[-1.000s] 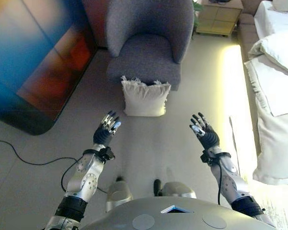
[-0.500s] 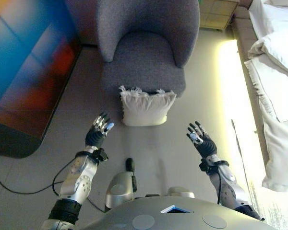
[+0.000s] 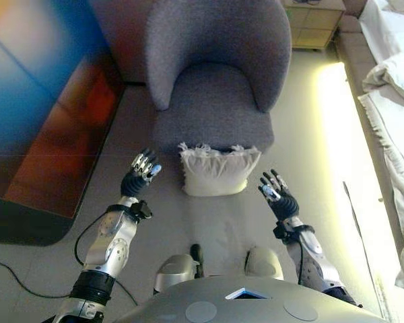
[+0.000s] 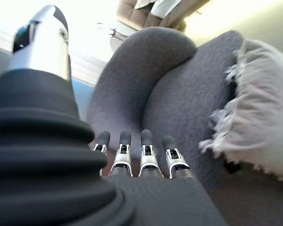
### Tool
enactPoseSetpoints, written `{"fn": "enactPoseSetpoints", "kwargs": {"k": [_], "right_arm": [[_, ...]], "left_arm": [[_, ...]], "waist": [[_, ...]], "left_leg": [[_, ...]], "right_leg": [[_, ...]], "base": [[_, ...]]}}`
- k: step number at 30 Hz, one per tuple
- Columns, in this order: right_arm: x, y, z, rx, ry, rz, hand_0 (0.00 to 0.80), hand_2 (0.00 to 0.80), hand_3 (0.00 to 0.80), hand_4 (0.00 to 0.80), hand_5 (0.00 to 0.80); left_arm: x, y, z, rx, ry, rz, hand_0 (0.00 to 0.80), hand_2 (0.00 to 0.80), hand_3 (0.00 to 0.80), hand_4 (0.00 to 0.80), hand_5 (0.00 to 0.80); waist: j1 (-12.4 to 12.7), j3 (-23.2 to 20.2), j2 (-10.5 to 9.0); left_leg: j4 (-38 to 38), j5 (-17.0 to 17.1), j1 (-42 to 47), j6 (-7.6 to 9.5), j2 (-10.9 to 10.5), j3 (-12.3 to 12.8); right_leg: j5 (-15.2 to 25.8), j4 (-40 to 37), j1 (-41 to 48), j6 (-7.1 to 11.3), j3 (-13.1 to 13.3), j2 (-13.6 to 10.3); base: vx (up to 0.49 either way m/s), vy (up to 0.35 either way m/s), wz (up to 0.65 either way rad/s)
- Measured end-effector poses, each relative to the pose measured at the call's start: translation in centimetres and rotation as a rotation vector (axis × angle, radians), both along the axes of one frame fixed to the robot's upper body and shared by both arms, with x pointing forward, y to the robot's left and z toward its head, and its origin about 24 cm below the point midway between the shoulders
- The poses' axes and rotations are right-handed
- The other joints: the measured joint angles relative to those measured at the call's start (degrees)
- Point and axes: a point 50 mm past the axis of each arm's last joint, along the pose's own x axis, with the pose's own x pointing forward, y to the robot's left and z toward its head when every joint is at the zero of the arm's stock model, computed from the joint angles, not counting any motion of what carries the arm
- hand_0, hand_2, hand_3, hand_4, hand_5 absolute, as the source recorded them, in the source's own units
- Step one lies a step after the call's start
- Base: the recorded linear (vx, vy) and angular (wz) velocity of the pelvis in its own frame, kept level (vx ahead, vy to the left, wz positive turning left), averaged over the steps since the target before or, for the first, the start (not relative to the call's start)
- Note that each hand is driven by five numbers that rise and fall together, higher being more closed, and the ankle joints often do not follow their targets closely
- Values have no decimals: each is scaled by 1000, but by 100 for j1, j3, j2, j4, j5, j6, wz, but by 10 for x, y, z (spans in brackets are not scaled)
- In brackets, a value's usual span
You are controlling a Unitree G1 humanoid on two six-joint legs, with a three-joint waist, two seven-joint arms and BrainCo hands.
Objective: Pick up the cushion and take it to the sofa
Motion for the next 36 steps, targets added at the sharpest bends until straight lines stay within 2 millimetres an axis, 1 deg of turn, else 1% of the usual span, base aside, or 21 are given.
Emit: {"fn": "enactPoseSetpoints", "kwargs": {"k": [1, 2, 3, 6, 8, 9, 11, 13, 15, 18, 19, 21, 23, 27, 29, 31, 32, 33, 34, 35, 36], "right_arm": [[0, -1, 0, 0, 0, -4, 0, 0, 0, 0, 0], [0, -1, 0, 4, 0, -7, 0, 0, 0, 0, 0], [1, -2, 0, 6, 2, -12, 0, 0, 0, 0, 0], [4, -15, 4, -17, -13, -32, 0, 0, 0, 0, 0], [10, -21, 8, -43, -35, -10, 0, 0, 0, 0, 0], [13, -22, 11, -51, -45, 0, 0, 0, 0, 0, 0], [15, -22, 12, -51, -47, 7, 0, 0, 0, 0, 0], [15, -18, 12, -44, -37, 25, 0, 0, 0, 0, 0], [15, -17, 11, -40, -29, 29, 0, 0, 0, 0, 0], [16, -18, 11, -42, -29, 29, 0, 0, 0, 0, 0], [16, -17, 11, -42, -32, 29, 0, 0, 0, 0, 0], [16, -18, 11, -42, -34, 27, 0, 0, 0, 0, 0], [14, -20, 11, -45, -32, 21, 0, 0, 0, 0, 0], [-2, -24, 2, -46, 16, -2, 0, 0, 0, 0, 0], [-5, -24, 1, -44, 25, 3, 0, 0, 0, 0, 0], [-2, -25, 4, -48, 7, 15, 0, 0, 0, 0, 0], [-2, -27, 6, -59, 0, 26, 0, 0, 0, 0, 0], [0, -29, 7, -70, -3, 37, 0, 0, 0, 0, 0], [4, -26, 9, -65, -11, 46, 0, 0, 0, 0, 0], [2, -21, 6, -49, -4, 56, 0, 0, 0, 0, 0], [-2, -18, 4, -33, 3, 55, 0, 0, 0, 0, 0]], "left_arm": [[0, -1, 0, 0, 2, -4, 0, 0, 0, 0, 0], [-1, 0, 0, 3, 4, -5, 0, 0, 0, 0, 0], [-2, 0, -2, 5, 12, -1, 0, 0, 0, 0, 0], [-10, -5, -6, -12, 30, -3, 0, 0, 0, 0, 0], [-14, -9, -9, -34, 42, 8, 0, 0, 0, 0, 0], [-14, -10, -10, -44, 41, 13, 0, 0, 0, 0, 0], [-15, -9, -10, -49, 40, 23, 0, 0, 0, 0, 0], [-14, -1, -7, -60, 27, 67, 0, 0, 0, 0, 0], [-14, 7, -5, -65, 21, 95, 0, 0, 0, 0, 0], [-16, 11, -6, -56, 29, 102, 0, 0, 0, 0, 0], [-16, 11, -7, -57, 31, 100, 0, 0, 0, 0, 0], [-16, 10, -8, -59, 35, 98, 0, 0, 0, 0, 0], [-16, 7, -8, -65, 35, 85, 0, 0, 0, 0, 0], [-9, 0, -3, -80, 6, 60, 0, 0, 0, 0, 0], [-7, -3, -2, -85, 1, 56, 0, 0, 0, 0, 0], [-8, -10, -4, -99, 7, 39, 0, 0, 0, 0, 0], [-9, -14, -5, -115, 10, 37, 0, 0, 0, 0, 0], [-10, -16, -7, -134, 16, 50, 0, 0, 0, 0, 0], [-13, -15, -8, -137, 21, 59, 0, 0, 0, 0, 0], [-22, -12, -10, -126, 33, 60, 0, 0, 0, 0, 0], [-27, -8, -8, -112, 34, 48, 0, 0, 0, 0, 0]], "waist": [[-66, -17, -106], [-46, -29, -237], [-46, -49, -335], [-23, -45, -95], [-35, -56, 67], [-44, -54, 100], [-51, -82, 153], [-59, -74, 83], [-35, -107, -38], [-12, -156, -230], [-10, -175, -273], [-1, -218, -359], [-16, -221, -364], [-33, -194, -163], [-11, -129, -151], [90, 4, -38], [166, 70, 107], [352, 132, 334], [615, 235, 445], [706, 243, 452], [721, 180, 258]], "left_leg": [[5, -46, 18, -75, -1, -86], [4, -102, 97, -181, -1, -148], [14, -173, 182, -328, 66, -283], [42, -315, 378, -559, 525, -363], [85, -359, 448, -624, 765, -351], [81, -377, 506, -633, 845, -357], [70, -435, 605, -681, 1032, -362], [156, -479, 604, -752, 1144, -361], [402, -470, 514, -741, 1179, -353], [1540, -369, -37, -610, 1215, -350], [1892, -238, -226, -475, 1234, -347], [2133, 194, -362, -493, 1252, -334], [2059, 407, -363, -481, 1283, -222], [1281, 280, -391, -607, 1229, 152], [552, 268, -357, -626, 1109, 76], [-125, 260, -324, -633, 976, -60], [-345, 227, -267, -632, 996, -74], [-483, 385, -216, -764, 1100, -105], [-351, 499, -258, -797, 1237, 126], [-230, 550, -251, -806, 1284, 302], [-224, 552, -126, -844, 1158, 327]], "right_leg": [[222, -372, 44, 21, 142, -24], [289, -609, 78, 18, 172, -62], [623, -581, 132, -36, 123, -34], [776, -202, 136, -177, -55, 446], [679, -90, 221, -522, -67, 686], [583, 77, 217, -659, -84, 759], [361, 354, 217, -711, -66, 913], [133, 608, 160, -780, -19, 1053], [-45, 800, 81, -845, 28, 1150], [-212, 913, 153, -965, 121, 1200], [-244, 896, 204, -1017, 110, 1203], [-272, 781, 350, -1120, 71, 1161], [-300, 686, 455, -1208, -37, 1140], [-304, 494, 539, -1277, -274, 1146], [-216, 442, 550, -1293, -203, 1158], [-152, 330, 572, -1190, 30, 1202], [-114, 278, 538, -1131, 126, 1295], [-84, 198, 552, -1060, 142, 1433], [-249, 845, 460, -1074, 47, 1490], [-720, 1942, 350, -1012, -80, 1506], [-1180, 2427, 409, -958, -124, 1398]], "base": [[430, -175, 44], [411, -179, 44], [441, -211, 45], [414, -220, 26], [349, -215, 12], [329, -229, 4], [330, -256, -2], [268, -235, 7], [224, -248, 11], [157, -192, 15], [156, -100, 27], [164, 2, 22], [161, 80, 21], [195, 74, 41], [264, 37, 40], [304, 26, 9], [375, 46, -43], [346, 59, -72], [367, 75, -68], [382, 92, -45], [385, 92, -13]]}}
